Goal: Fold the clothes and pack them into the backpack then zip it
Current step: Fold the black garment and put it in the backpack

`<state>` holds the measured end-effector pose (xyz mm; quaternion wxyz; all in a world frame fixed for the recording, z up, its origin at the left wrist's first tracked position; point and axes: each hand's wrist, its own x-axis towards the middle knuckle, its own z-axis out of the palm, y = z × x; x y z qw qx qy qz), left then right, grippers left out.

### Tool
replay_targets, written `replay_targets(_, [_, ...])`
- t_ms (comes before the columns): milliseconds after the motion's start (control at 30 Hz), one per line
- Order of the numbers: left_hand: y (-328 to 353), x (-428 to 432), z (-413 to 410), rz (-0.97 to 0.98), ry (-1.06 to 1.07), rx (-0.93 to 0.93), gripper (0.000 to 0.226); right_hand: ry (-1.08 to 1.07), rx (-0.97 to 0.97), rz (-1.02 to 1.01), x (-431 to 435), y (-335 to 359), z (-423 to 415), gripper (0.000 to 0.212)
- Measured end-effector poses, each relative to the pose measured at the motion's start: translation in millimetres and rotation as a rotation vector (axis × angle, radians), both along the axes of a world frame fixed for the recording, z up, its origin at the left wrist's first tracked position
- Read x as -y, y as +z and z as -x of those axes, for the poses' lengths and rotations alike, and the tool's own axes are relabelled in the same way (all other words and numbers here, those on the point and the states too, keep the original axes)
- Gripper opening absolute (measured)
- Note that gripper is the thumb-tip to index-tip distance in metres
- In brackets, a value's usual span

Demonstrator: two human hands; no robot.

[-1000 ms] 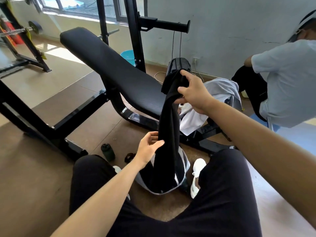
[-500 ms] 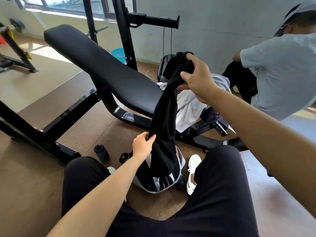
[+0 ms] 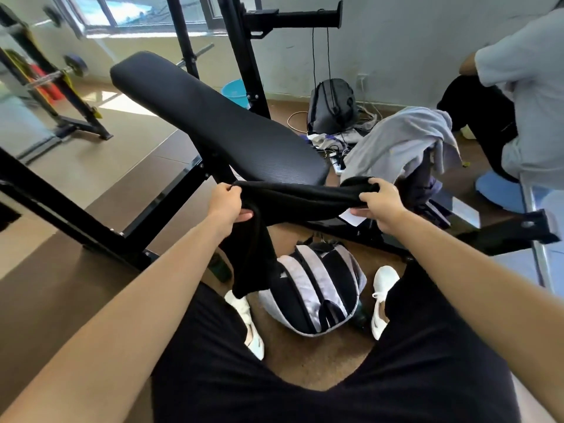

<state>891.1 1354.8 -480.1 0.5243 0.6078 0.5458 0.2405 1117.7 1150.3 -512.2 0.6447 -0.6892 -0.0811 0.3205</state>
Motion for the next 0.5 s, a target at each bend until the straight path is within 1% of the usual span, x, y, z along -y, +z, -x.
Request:
replay_targets(33, [6,0,1,0.001,0.013,0.026,0.022,-0.010,-0.063,-0.010,-3,-14,6,0.039])
replay_targets(67, [13,0,1,0.000,0.024,0.042,0.022,-0.015,-0.125,-0.029,-6,-25,14,0.037])
replay_targets(167, [27,1,2,-0.013,0.074,0.075,0.025,-0.033,-0.253,-0.128,-15,-54,27,0.049])
replay_targets(233, [33,0,1,-0.028,0.095,0.077,0.021,-0.035,-0.297,-0.186,-19,-64,34,0.040])
replay_targets(267, [37,0,1,-0.040,0.101,0.071,0.018,-0.031,-0.317,-0.198,-21,-67,36,0.034])
replay_targets(333, [41,-1,0,-0.073,0.110,0.056,0.015,-0.028,-0.356,-0.228,-23,-69,36,0.029])
replay_targets(433, [45,-3,-3,-0.096,0.116,0.059,0.015,-0.027,-0.417,-0.305,-27,-59,24,0.030])
replay_targets(500, [45,-4,-6,-0.068,0.124,0.085,0.014,-0.026,-0.408,-0.360,-30,-46,11,0.033])
